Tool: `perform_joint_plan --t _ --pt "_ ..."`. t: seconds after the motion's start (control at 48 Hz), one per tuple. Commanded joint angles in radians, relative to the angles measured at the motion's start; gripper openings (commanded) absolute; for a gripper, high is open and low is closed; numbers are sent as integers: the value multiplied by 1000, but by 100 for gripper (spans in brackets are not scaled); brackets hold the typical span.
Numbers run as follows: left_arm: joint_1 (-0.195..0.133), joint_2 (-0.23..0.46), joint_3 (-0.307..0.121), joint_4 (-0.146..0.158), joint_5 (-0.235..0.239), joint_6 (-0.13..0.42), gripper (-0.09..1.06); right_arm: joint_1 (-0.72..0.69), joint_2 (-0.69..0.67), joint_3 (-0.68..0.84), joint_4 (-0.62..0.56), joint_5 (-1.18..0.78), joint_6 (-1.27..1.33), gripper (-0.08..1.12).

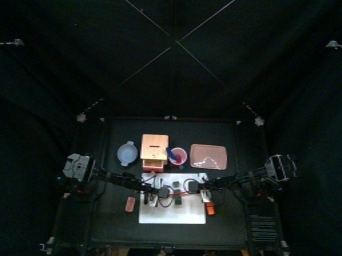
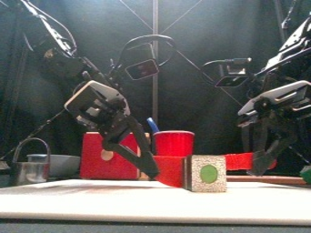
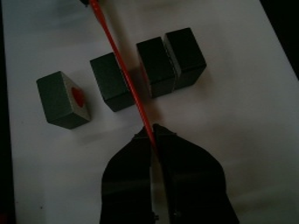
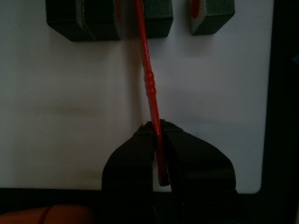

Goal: Place sushi on board then cut the sushi with the knife then place the pieces on the plate
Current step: Cut the sushi into 4 pieces

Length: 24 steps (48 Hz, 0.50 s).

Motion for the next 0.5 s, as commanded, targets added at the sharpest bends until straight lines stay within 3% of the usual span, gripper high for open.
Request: perform_joint_plan --t 0.021,0.292,0.5 --pt "-9 -14 -2 11 8 8 34 -21 -11 -18 -2 0 5 41" --pt "-9 -100 -11 15 21 6 34 -2 -58 -48 -5 52 3 41" --pt "-32 -150 -12 18 21 5 34 48 -137 -72 3 146 8 40"
